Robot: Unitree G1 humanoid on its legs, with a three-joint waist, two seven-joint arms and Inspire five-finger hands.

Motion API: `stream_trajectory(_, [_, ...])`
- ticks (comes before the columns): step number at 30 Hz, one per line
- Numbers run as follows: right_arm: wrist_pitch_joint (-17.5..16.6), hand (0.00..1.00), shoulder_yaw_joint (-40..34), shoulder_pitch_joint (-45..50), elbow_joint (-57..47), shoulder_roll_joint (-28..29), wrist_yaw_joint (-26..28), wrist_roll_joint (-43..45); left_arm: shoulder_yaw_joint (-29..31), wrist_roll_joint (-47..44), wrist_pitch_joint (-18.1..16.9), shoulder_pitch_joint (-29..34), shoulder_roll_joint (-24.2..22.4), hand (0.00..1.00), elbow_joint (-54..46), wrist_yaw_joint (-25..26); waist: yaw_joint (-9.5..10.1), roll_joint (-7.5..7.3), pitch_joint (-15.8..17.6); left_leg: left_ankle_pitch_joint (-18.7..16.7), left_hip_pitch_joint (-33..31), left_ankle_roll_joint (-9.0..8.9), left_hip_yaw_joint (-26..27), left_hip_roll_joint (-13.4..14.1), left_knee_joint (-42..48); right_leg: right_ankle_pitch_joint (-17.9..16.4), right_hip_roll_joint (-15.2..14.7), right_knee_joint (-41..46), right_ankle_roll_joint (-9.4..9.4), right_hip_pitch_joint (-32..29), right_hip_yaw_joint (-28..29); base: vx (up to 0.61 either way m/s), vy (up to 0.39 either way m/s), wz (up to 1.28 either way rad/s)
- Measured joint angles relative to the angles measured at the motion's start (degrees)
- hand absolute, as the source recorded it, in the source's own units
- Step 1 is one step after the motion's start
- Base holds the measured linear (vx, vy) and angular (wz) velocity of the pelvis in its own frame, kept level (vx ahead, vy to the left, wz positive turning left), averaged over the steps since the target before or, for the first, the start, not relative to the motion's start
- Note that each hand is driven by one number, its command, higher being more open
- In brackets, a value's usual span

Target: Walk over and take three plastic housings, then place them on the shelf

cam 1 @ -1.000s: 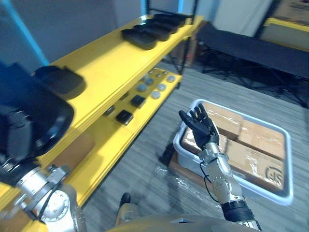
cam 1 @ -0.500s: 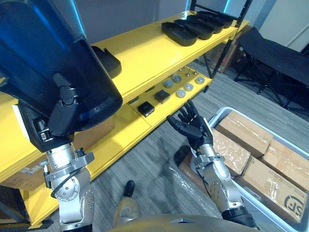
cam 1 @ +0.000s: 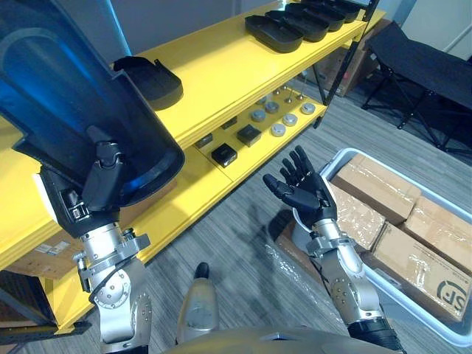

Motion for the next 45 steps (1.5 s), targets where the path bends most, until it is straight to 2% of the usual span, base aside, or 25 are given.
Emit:
stream_trajectory(2, [-0.5, 1.00, -0.3, 0.4, 0.0, 0.7, -0.4, 0.0, 0.6, 0.0, 0.2, 0.4, 0.2, 0.00, -0.7, -0.5, 0.27, -0.14, 0.1, -5.7, -0.9, 4.20, 6.2, -0.7, 11.1, -0.6, -1.9, 0.4, -1.99, 2.6, 0.0, 0.12, 0.288, 0.11])
stream_trajectory(3, [-2.1, 1.00, -0.5, 1.8, -0.2, 0.1, -0.5, 0.0, 0.9, 0.0, 0.2, -0.2, 0.3, 0.00, -1.0, -0.5, -0.55, 0.85, -0.5, -12.0, -0.5, 4.42, 7.4, -1.8, 12.6, 1.9, -3.7, 11.6, -7.34, -0.6, 2.0, 0.17, 0.319, 0.42])
stream_trajectory(4, [-2.6, 1.00, -0.5, 2.5, -0.2, 0.4, -0.5, 0.0, 1.4, 0.0, 0.2, -0.5, 0.6, 0.00, -1.0, -0.5, -0.73, 0.00, -0.8, -12.3, -0.1, 4.49, 7.3, -3.2, 12.1, 4.7, -5.5, 16.9, -9.69, -3.6, 3.5, 0.19, 0.316, 0.55])
stream_trajectory(5, [-2.6, 1.00, -0.3, 2.9, -0.2, 0.7, -0.5, 0.0, 2.5, 0.1, 0.2, -0.4, 1.1, 0.00, -1.2, -0.5, -0.59, -1.10, -1.1, -12.3, 0.8, 4.57, 7.5, -4.6, 10.2, 9.8, -7.3, 21.8, -13.35, -7.4, 5.3, 0.22, 0.251, 0.21])
stream_trajectory(6, [-2.8, 1.00, 0.6, 3.0, -0.2, 1.0, 0.2, 0.0, 4.3, -0.1, 0.2, -0.4, 1.9, 0.00, -1.4, 0.1, -0.42, -1.52, -1.5, -11.6, 2.2, 5.85, 7.6, -5.1, 7.1, 17.5, -7.9, 25.6, -15.88, -11.1, 7.3, 0.32, 0.246, 0.13])
stream_trajectory(7, [-3.0, 1.00, 1.7, 2.6, -0.2, 1.7, 1.2, 0.0, 5.9, 0.0, 0.2, -0.4, 2.5, 0.00, -1.7, 1.3, -0.49, -1.04, -1.2, -10.8, 3.8, 7.95, 7.2, -5.4, 4.6, 16.5, -6.7, 31.0, -13.67, -14.2, 8.6, 0.33, 0.208, 0.11])
stream_trajectory(9, [-3.1, 1.00, 3.0, 1.9, -0.2, 2.1, 2.1, 0.0, 6.9, 0.0, 0.2, -0.3, 2.5, 0.00, -1.6, 3.2, -0.55, -0.98, -1.3, -9.7, 6.9, 8.97, 6.5, -5.6, 0.9, 11.5, -3.8, 34.0, -11.78, -16.0, 8.0, 0.35, 0.171, 0.27])
stream_trajectory(10, [-3.7, 1.00, 3.9, 0.7, -0.2, 2.0, 2.7, 0.0, 7.0, 0.0, 0.1, -0.3, 2.5, 0.00, -1.6, 4.6, -0.41, -0.71, -1.3, -8.3, 10.2, 9.00, 6.3, -5.8, -3.0, 7.9, -0.6, 30.9, -10.29, -16.1, 5.2, 0.37, 0.162, 0.31])
stream_trajectory(11, [-4.1, 1.00, 4.2, -0.4, -0.2, 1.7, 2.7, -0.2, 7.1, -0.1, 0.1, -0.3, 2.5, 0.00, -1.6, 4.9, -0.32, -0.60, -1.4, -8.0, 11.2, 8.92, 6.1, -5.9, -4.3, 6.9, 0.6, 28.6, -9.89, -16.3, 4.2, 0.35, 0.126, 0.25])
stream_trajectory(12, [-6.7, 1.00, 5.2, -3.4, -0.1, 0.6, 1.0, -4.8, 7.1, -0.2, 0.1, -0.4, 2.7, 0.00, -1.6, 5.4, -0.19, -0.21, -1.6, -7.6, 12.6, 8.69, 5.9, -6.0, -6.3, 5.7, 2.9, 22.5, -9.48, -17.1, 3.0, 0.24, 0.071, 0.20])
stream_trajectory(13, [-10.5, 1.00, 5.2, -7.0, 0.0, -1.1, -2.4, -11.9, 6.7, -0.4, 0.1, -0.6, 3.3, 0.00, -1.6, 6.4, -0.27, 0.05, -2.2, -7.4, 12.8, 8.38, 5.1, -6.4, -7.5, 5.5, 4.9, 15.9, -9.17, -18.3, 3.6, 0.23, 0.059, 0.24])
stream_trajectory(14, [-12.1, 1.00, 5.0, -9.3, 0.0, -2.2, -3.9, -14.4, 6.5, -0.4, 0.1, -1.0, 3.7, 0.00, -1.6, 6.8, -0.32, -0.13, -2.4, -7.2, 13.1, 8.37, 4.6, -6.8, -8.0, 5.6, 5.5, 13.2, -9.10, -19.1, 4.5, 0.20, 0.031, 0.44])
stream_trajectory(16, [-16.0, 1.00, 2.1, -14.9, 0.0, -5.2, -7.8, -19.0, 5.4, -0.3, 0.1, -3.1, 5.4, 0.00, -0.2, 7.9, -0.70, 0.43, -2.7, -7.1, 13.7, 8.32, 2.2, -8.3, -9.0, 6.3, 6.5, 8.5, -7.99, -21.3, 10.8, 0.17, -0.028, 0.75])
stream_trajectory(18, [-19.2, 1.00, -5.5, -18.5, -0.3, -7.5, -10.8, -20.3, 4.8, -0.3, 0.1, -7.0, 6.6, 0.00, 2.2, 8.3, -2.17, 0.63, -2.9, -7.3, 15.5, 7.80, -3.4, -10.0, -9.4, 7.5, 7.9, 7.7, -5.84, -21.5, 20.0, 0.18, -0.168, 1.30])
stream_trajectory(20, [-20.7, 1.00, -10.6, -19.2, -2.5, -9.2, -11.8, -18.4, 5.8, -0.3, -0.1, -7.5, 6.9, 0.00, 2.8, 8.4, -1.97, 0.00, -4.2, -8.3, 17.0, 5.81, -6.5, -10.0, -9.3, 9.2, 8.2, 3.4, -4.75, -19.4, 18.6, 0.21, -0.333, 1.01])
stream_trajectory(21, [-20.8, 1.00, -11.6, -19.7, -3.4, -9.3, -11.9, -17.7, 6.7, -0.4, -0.1, -7.4, 7.0, 0.00, 2.8, 8.3, -1.89, -0.46, -4.5, -8.8, 17.2, 5.13, -7.1, -10.0, -9.1, 10.8, 8.3, 1.6, -5.12, -18.7, 17.7, 0.25, -0.434, 0.79])
stream_trajectory(22, [-21.0, 1.00, -12.5, -20.8, -5.1, -9.4, -11.8, -16.0, 8.3, -0.5, -0.3, -7.3, 7.0, 0.00, 3.0, 8.2, -1.85, -1.60, -5.5, -9.9, 17.2, 3.21, -7.0, -9.9, -8.5, 13.2, 8.6, -1.4, -5.83, -17.3, 14.9, 0.17, -0.319, 0.47])
stream_trajectory(23, [-21.1, 1.00, -12.7, -20.8, -6.1, -9.9, -11.8, -15.4, 8.8, -0.8, -0.3, -7.0, 6.6, 0.00, 3.0, 8.1, -1.75, -1.14, -6.0, -10.6, 16.7, 2.16, -7.0, -8.9, -7.8, 12.6, 8.9, -2.9, -5.54, -15.8, 13.6, 0.21, -0.388, 0.81])
stream_trajectory(24, [-21.1, 1.00, -13.2, -19.8, -8.8, -11.4, -11.3, -13.0, 8.6, -1.5, -0.3, -6.3, 5.7, 0.00, 3.0, 6.7, -2.28, 1.01, -7.0, -11.3, 14.7, 0.38, -2.7, -4.5, -6.8, 13.6, 11.4, -7.6, -6.88, -12.4, 8.9, 0.14, -0.275, 0.87])
stream_trajectory(26, [-21.0, 1.00, -14.5, -17.3, -10.5, -11.0, -11.1, -10.9, 6.8, -1.9, -0.9, -6.4, 5.8, 0.00, 3.0, 3.2, -3.60, 2.16, -7.5, -9.7, 14.3, 1.20, 5.6, 0.5, -8.2, 13.8, 12.8, -9.8, -7.57, -9.5, 4.1, 0.10, -0.224, 1.15])
stream_trajectory(27, [-20.1, 1.00, -15.4, -15.3, -10.5, -10.4, -10.8, -9.9, 4.8, -2.6, -1.3, -6.6, 5.6, 0.00, 2.9, 0.9, -3.68, 2.25, -7.6, -7.8, 15.5, 0.77, 8.8, 1.3, -10.4, 13.8, 12.7, -10.6, -7.63, -8.0, 2.7, 0.07, -0.171, 0.90])
stream_trajectory(31, [-16.4, 1.00, -14.9, -9.1, -10.5, -6.5, -6.1, -7.3, 1.7, -2.6, -2.1, -7.1, 5.0, 0.00, 0.5, -2.6, -3.88, 2.17, -7.9, -3.8, 16.6, 1.04, 8.0, -1.0, -16.2, 13.9, 11.4, -12.6, -7.68, -6.8, 0.6, 0.05, -0.060, 0.39])
stream_trajectory(34, [-13.2, 1.00, -12.7, -5.7, -10.4, -2.6, -4.1, -4.9, 1.0, -2.5, -2.1, -6.9, 2.9, 0.00, -1.9, -2.8, -4.31, 2.18, -7.9, -0.9, 17.6, 1.07, 6.7, -2.2, -20.6, 14.2, 10.8, -13.4, -7.64, -6.6, -0.7, 0.00, 0.001, 0.30])
stream_trajectory(39, [-11.1, 1.00, -8.4, -2.3, -10.4, 1.4, -3.8, -3.3, -0.1, -2.5, -1.8, -5.1, 1.3, 0.00, -3.6, -3.0, -4.64, 2.19, -7.9, 2.2, 18.5, 1.09, 5.0, -3.0, -25.2, 14.3, 10.4, -13.4, -7.65, -6.6, -2.0, -0.03, -0.002, 0.21])
stream_trajectory(45, [-10.8, 1.00, -2.8, -2.2, -9.4, 2.6, -1.4, 0.0, -1.8, -3.0, 4.4, 2.6, -0.1, 0.00, -3.0, -2.2, -4.87, 2.26, -7.8, 1.6, 16.2, 1.37, 2.9, -3.4, -21.7, 13.3, 10.3, -11.2, -7.92, -6.8, -3.2, -0.07, 0.000, 0.17])
